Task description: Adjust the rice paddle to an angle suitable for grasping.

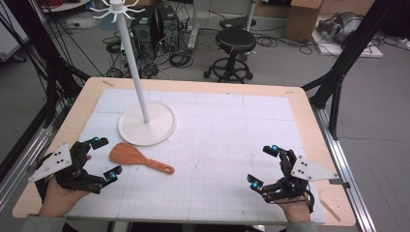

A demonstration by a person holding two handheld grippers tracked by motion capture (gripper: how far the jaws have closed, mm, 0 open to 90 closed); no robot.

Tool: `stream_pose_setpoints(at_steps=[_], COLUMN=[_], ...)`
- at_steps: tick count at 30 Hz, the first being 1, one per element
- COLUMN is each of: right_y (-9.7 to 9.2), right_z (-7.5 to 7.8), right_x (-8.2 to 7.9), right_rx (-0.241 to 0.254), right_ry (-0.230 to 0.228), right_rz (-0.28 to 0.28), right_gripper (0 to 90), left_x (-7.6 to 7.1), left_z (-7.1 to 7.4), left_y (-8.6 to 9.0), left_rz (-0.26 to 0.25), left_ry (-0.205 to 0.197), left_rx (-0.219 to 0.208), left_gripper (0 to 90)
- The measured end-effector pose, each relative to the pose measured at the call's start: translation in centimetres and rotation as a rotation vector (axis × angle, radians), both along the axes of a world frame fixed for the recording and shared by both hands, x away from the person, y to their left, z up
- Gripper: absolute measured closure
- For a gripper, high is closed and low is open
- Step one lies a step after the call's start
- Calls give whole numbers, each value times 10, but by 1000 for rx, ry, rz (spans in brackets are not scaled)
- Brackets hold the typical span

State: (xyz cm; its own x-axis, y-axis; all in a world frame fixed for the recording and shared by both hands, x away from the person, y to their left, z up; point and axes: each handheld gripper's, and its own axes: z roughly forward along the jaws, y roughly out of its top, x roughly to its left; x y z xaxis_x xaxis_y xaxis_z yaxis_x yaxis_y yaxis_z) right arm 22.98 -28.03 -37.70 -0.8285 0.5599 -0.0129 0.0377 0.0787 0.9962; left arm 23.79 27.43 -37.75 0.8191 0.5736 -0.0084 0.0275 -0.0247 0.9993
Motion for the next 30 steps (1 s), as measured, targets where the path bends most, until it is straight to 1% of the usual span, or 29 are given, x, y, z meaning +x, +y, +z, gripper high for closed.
stream_pose_setpoints(at_steps=[2, 5, 8, 11, 12, 13, 14, 15, 17, 18, 20, 22, 24, 26, 27, 28, 29, 30], right_y=[1, 1, 1, 0, -1, -1, -1, -1, 0, 0, 0, 0, 0, 0, 0, 0, 0, 0], right_z=[0, -1, -3, -5, -5, -5, -5, -5, -6, -6, -7, -8, -8, -9, -9, -9, -9, -9], right_x=[0, 0, 1, 2, 2, 2, 1, 1, 1, 1, 1, 2, 1, 1, 1, 1, 0, -1], right_rx=[-1, -3, -7, -8, -6, -6, -6, -6, -8, -7, -10, -11, -13, -16, -17, -17, -17, -17], right_ry=[8, 5, 15, 27, 31, 31, 38, 38, 37, 34, 38, 39, 43, 44, 40, 40, 46, 52], right_rz=[0, 3, 3, -3, -1, -1, -4, -4, -3, 0, 1, 3, 5, 5, 9, 9, 6, 9], right_gripper=[6, 7, 7, 7, 7, 7, 7, 7, 7, 7, 7, 7, 7, 7, 7, 7, 7, 7], left_x=[1, 1, 1, 2, 2, 2, 3, 3, 4, 4, 4, 5, 6, 7, 8, 8, 8, 9], left_z=[-1, -2, -3, -4, -4, -4, -4, -4, -5, -5, -6, -7, -8, -9, -10, -10, -11, -12], left_y=[1, 1, 0, -1, -1, -1, 0, 0, 2, 3, 4, 5, 5, 5, 5, 5, 3, 3], left_rz=[0, -6, -11, 11, 24, 24, 33, 33, 63, 60, 55, 65, 76, 76, 59, 59, 62, 58], left_ry=[17, 16, 4, -11, -13, -13, 4, 4, 4, 4, -11, -14, -11, -9, -19, -19, -21, -17], left_rx=[4, 9, 39, 62, 66, 66, 74, 74, 99, 100, 111, 124, 131, 134, 146, 146, 161, 164], left_gripper=[18, 18, 18, 18, 18, 18, 18, 19, 22, 51, 168, 244, 296, 385, 434, 489, 546, 571])
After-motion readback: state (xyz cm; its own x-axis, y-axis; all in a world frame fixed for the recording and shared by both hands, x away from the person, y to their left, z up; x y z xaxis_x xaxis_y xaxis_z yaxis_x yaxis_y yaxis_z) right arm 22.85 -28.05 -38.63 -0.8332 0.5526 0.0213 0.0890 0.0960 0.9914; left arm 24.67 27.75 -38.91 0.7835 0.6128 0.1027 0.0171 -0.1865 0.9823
